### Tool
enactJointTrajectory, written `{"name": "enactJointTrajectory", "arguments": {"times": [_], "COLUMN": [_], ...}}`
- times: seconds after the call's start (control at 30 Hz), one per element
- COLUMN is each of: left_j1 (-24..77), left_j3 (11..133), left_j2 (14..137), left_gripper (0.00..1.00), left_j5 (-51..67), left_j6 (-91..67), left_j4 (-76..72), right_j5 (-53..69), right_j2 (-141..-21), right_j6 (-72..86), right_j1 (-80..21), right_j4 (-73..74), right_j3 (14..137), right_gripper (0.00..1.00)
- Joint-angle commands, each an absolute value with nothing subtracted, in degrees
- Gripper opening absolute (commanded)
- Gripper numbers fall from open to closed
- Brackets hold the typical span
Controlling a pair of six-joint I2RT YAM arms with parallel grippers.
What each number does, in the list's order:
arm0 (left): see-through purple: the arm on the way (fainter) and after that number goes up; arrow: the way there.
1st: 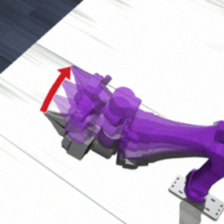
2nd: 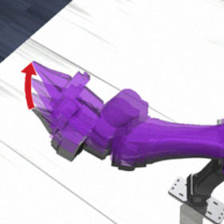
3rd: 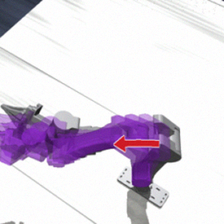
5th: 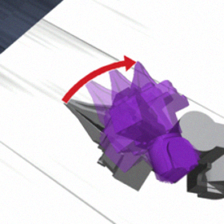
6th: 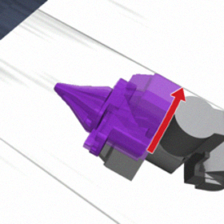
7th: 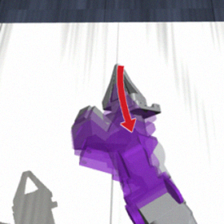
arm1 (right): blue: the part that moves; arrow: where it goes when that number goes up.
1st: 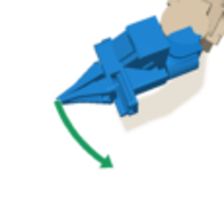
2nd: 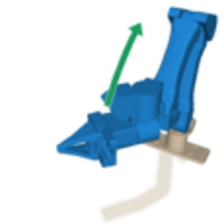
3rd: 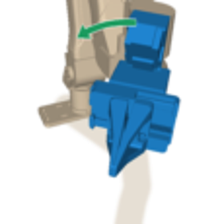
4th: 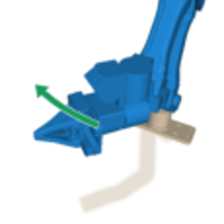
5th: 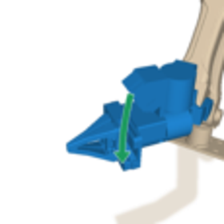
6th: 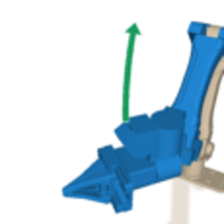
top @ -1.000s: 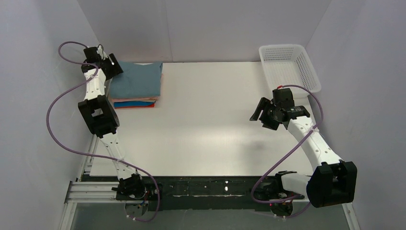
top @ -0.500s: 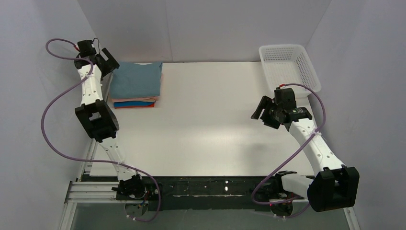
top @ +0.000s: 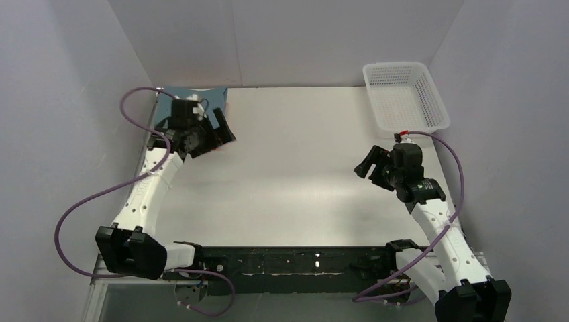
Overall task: Fold and stack the t-shirts
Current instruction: Reset both arms
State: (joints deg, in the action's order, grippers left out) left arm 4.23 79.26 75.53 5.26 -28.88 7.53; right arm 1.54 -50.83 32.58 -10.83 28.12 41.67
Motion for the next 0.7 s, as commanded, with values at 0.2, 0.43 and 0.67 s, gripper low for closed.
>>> {"name": "enactJointTrajectory", "arguments": {"times": [0.2, 0.43, 0.67], "left_j1": [27.5, 28.2, 28.2], "left_j3": [53.4, 47.0, 45.7], "left_j2": [65.3, 57.2, 52.3], "left_gripper": [0.98, 0.98, 0.98], "left_j5": [1.4, -3.0, -7.7], "left_j6": [-31.0, -31.9, -32.7], "left_j4": [11.6, 16.5, 20.5], "right_j5": [2.0, -2.8, -5.3], "right_j2": [-40.6, -34.8, -32.8], "right_j6": [29.4, 30.0, 30.8], "right_j1": [-10.4, -10.3, -10.4], "right_j4": [20.4, 18.6, 18.4], "right_j3": [36.6, 33.9, 33.4], "right_gripper": [0.86, 0.86, 0.85]}}
